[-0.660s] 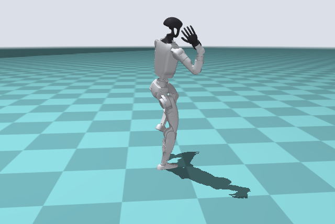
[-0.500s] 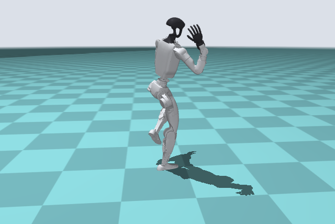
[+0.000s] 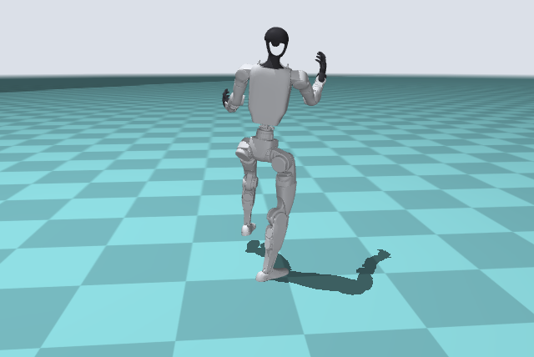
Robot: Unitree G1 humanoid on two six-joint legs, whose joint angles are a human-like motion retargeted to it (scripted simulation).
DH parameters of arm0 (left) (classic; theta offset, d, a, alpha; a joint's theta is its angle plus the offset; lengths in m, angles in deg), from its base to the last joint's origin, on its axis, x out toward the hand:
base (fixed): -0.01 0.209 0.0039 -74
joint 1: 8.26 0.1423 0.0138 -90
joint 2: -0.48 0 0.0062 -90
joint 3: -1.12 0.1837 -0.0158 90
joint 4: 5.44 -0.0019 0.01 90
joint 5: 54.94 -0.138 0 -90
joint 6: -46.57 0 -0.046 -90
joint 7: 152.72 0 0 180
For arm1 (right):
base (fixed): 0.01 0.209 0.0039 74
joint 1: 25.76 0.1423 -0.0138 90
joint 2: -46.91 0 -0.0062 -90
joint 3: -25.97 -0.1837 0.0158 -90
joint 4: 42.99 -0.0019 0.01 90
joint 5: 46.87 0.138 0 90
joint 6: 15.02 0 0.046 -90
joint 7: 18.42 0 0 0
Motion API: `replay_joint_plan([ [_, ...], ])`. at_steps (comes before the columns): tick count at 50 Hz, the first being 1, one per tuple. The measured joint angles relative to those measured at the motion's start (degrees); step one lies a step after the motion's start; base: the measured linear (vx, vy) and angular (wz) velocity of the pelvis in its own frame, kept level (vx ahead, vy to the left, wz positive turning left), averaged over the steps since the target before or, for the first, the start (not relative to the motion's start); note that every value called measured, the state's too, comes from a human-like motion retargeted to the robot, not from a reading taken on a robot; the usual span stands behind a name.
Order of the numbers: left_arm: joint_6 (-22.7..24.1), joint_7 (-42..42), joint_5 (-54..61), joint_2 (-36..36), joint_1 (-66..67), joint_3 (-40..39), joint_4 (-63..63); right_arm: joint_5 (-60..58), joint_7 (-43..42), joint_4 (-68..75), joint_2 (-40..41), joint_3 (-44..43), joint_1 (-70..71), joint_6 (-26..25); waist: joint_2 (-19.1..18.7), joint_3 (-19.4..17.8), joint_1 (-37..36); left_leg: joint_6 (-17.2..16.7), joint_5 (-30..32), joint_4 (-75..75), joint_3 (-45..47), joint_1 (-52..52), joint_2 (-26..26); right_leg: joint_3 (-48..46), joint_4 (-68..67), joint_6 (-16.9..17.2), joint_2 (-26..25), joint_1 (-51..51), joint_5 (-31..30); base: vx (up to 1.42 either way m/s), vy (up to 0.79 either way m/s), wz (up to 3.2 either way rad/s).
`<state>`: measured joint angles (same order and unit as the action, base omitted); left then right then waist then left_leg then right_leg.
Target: Kungfu
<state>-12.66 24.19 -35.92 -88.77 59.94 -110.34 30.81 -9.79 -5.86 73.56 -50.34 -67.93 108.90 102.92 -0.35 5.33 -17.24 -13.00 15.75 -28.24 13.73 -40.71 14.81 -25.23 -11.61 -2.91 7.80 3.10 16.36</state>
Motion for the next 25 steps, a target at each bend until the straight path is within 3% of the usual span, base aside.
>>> replay_joint_plan([
  [3, -2.2, 0.4, 1.3, -2.7, -6.5, 0.6, -0.9, -6.2, -1.3, 13.5, 2.5, 2.7, 5.6, -0.9, -0.4, -0.7, -1.9, 1.0, -1.2, 10.1, -0.1, 4.2, -0.7, -3.4, 1.9, 1.9, -1.4, -5.2, 0.3, 0.5, -0.03, 1.33],
  [5, -3.1, 0.1, 2.1, -4.6, -10.9, 1.1, -2.3, -11.1, -2.9, 22.6, 3.9, 4.5, 9.4, -0.6, -0.4, -0.3, -2.0, 3.4, -2.0, 13.3, 3.8, 7.1, -1.1, -6.2, 3.2, 3.4, -2.2, -8.4, 0.3, 0.73, 0.03, 1.62],
  [8, -3.6, -0.6, 2.6, -7.3, -19.0, 2.1, -8.9, -17.5, -4.2, 37.6, 6.8, 6.2, 15.9, 2.4, -0.4, 1.2, -1.4, 4.7, 1.5, 13.4, 12.4, 13.4, -1.3, -8.9, 3.8, 6.4, -3.1, -12.5, -0.1, 0.88, 0.1, 1.59],
  [10, -4.2, -0.3, 3.5, -9.4, -24.1, 4.7, -14.0, -20.4, -3.9, 46.4, 7.9, 6.6, 20.0, 3.6, 0.7, 2.1, -1.0, 10.7, -11.8, 10.7, 11.6, 15.9, -4.7, -10.7, 3.6, 9.2, -2.1, -14.5, -0.7, 0.93, 0.04, 1.48],
  [11, -5.1, 0.4, 3.7, -10.5, -26.8, 6.4, -16.7, -21.5, -3.4, 49.0, 8.1, 6.1, 21.1, 3.2, 1.2, 2.7, -1.1, 12.8, -11.5, 10.8, 13.3, 16.2, -5.5, -11.7, 3.6, 10.9, -1.9, -15.6, -1.7, 0.92, -0.03, 1.44],
  [12, -6.3, 1.2, 3.7, -11.3, -29.5, 7.8, -19.2, -22.5, -3.4, 50.9, 8.2, 5.2, 21.8, 2.3, 1.8, 3.3, -1.2, 14.3, -11.6, 11.0, 12.8, 16.2, -6.8, -12.8, 3.5, 12.6, -1.6, -16.4, -3.1, 0.91, -0.12, 1.56],
  [13, -8.0, 2.4, 3.1, -11.6, -32.2, 9.0, -21.4, -23.1, -4.5, 51.5, 8.3, 3.4, 21.6, 0.1, 2.9, 4.1, -1.1, 14.7, -12.8, 11.4, 8.0, 15.6, -9.4, -14.1, 3.3, 14.2, -1.5, -16.8, -5.5, 0.91, -0.17, 1.49],
  [15, -11.4, 4.1, 0.8, -10.8, -35.5, 8.4, -23.4, -21.6, -5.7, 51.5, 9.0, 1.6, 21.7, -1.7, 4.9, 4.0, -2.3, 14.4, -13.5, 8.4, 7.3, 13.3, -10.1, -13.2, 1.8, 16.9, 0.2, -17.2, -12.1, 0.76, -0.2, 0.85],
  [17, -11.5, 4.5, 1.0, -11.0, -37.7, 9.3, -23.0, -18.0, -4.0, 51.0, 8.3, 2.7, 23.1, 0.3, 4.7, 2.3, -4.9, 14.2, -14.6, 7.8, 7.0, 13.5, -9.5, -10.4, -0.6, 17.9, 1.1, -16.1, -19.8, 0.39, -0.2, 0.34],
  [20, -9.1, 2.7, 2.4, -13.1, -38.8, 12.1, -22.2, -16.3, -3.2, 49.7, 8.3, 2.2, 22.7, 1.1, 2.5, 2.0, -2.9, 16.7, -17.6, 10.7, 2.9, 18.2, -12.4, -5.9, -6.2, 17.9, -0.5, -15.9, -29.0, 0.57, -0.17, 1.03],
  [22, -9.0, 1.7, 0.2, -14.5, -38.6, 10.9, -21.1, -16.6, -3.1, 47.5, 9.1, 1.9, 22.2, 1.3, 1.0, 3.9, -2.7, 15.9, -17.6, 9.6, 0.4, 15.3, -8.1, 1.5, -11.1, 17.9, -6.9, -10.0, -30.8, 0.42, -0.53, 0.22],
  [25, -10.5, 2.7, 0.6, -14.5, -38.5, 9.5, -19.9, -16.0, -2.9, 43.6, 7.7, 3.2, 21.0, 1.4, -1.4, 2.9, -0.9, 14.6, -19.0, 6.7, -4.8, 13.7, -4.9, 8.1, -22.1, 17.9, -15.3, -4.2, -27.5, 0.37, -0.58, 0.85],
])
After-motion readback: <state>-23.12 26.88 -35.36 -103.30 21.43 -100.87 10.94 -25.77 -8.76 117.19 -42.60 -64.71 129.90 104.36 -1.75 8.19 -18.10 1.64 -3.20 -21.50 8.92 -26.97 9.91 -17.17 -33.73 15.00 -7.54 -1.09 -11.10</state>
